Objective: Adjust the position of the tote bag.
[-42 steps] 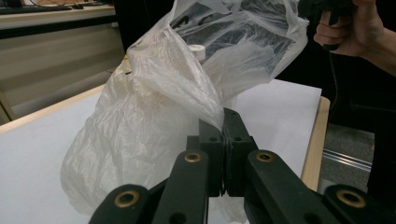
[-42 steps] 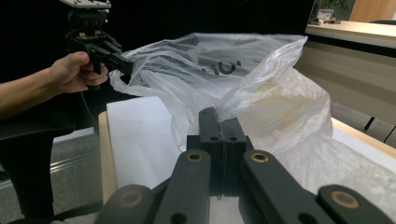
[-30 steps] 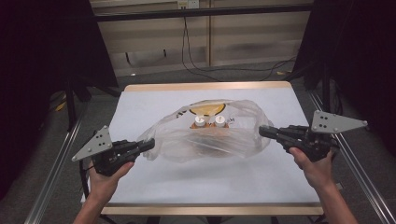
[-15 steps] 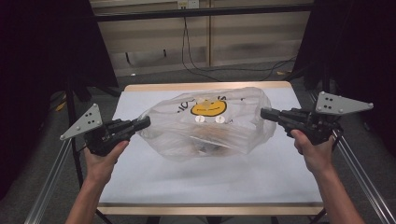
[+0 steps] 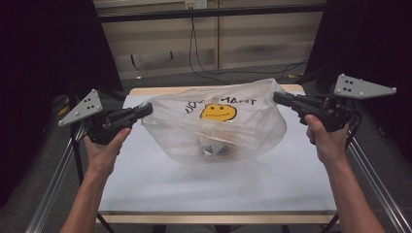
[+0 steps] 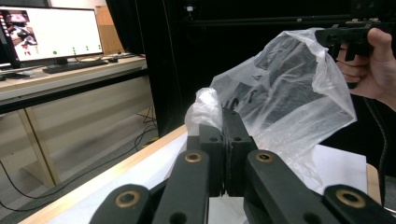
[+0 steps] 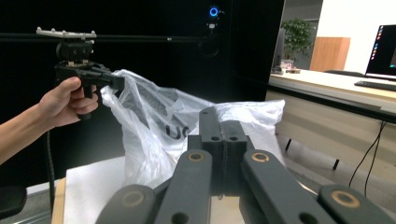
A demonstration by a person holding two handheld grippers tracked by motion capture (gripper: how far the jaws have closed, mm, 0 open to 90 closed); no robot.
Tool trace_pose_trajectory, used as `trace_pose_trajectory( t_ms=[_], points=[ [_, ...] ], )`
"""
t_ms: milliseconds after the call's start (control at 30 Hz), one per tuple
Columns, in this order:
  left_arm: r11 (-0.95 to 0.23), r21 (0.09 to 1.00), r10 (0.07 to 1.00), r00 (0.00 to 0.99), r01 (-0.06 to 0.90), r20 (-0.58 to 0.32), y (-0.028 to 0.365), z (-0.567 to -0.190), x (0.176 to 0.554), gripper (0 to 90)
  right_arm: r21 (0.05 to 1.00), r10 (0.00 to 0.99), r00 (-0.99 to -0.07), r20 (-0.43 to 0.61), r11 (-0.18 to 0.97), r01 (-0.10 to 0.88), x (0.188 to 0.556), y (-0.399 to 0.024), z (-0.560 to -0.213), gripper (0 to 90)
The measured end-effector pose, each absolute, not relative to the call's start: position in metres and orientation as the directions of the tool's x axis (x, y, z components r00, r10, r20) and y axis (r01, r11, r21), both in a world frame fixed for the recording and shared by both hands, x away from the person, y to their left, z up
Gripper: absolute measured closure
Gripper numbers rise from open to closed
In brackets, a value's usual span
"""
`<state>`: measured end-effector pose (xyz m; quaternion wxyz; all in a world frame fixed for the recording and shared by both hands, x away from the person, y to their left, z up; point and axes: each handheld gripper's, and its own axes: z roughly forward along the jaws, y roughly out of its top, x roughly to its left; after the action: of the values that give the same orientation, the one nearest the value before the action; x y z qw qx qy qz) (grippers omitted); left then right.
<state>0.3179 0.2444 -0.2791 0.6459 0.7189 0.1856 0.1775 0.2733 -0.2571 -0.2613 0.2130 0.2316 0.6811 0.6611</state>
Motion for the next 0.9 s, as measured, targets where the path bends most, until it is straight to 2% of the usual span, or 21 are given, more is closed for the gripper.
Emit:
trace_pose_trajectory(
  t_ms=[467,900],
  points=[
    [-0.096,0.993,0.531,0.847,0.067,-0.006,0.248,-0.271,0.347,89.4,0.999,0.664,-0.747,0.037,-0.038,0.016,0.301,-0.267,-0.238,90.0],
    [-0.122,0.986,0.527,0.849,0.114,-0.033,0.238,-0.287,0.358,89.4,0.994,0.692,-0.715,0.101,-0.045,0.096,0.309,-0.282,-0.269,90.0]
  ],
)
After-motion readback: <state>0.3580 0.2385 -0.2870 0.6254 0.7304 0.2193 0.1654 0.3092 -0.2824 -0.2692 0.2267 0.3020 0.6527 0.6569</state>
